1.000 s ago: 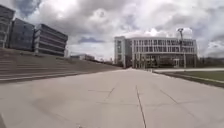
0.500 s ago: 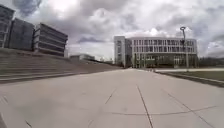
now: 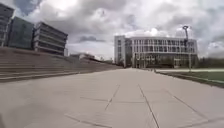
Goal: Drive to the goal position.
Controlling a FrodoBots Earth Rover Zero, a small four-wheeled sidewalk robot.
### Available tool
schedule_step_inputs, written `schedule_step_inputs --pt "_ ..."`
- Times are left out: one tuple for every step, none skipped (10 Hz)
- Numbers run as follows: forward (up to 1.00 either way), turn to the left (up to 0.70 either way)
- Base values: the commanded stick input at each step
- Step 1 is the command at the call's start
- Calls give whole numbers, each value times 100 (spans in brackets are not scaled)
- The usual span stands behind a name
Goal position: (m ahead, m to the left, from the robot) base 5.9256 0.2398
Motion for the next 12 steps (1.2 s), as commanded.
schedule_step_inputs --pt "70 0" --pt "70 0" --pt "70 0" --pt "70 0" --pt "70 0" --pt "70 0" --pt "70 0" --pt "70 0" --pt "70 0" --pt "70 0" --pt "70 0" --pt "70 0"
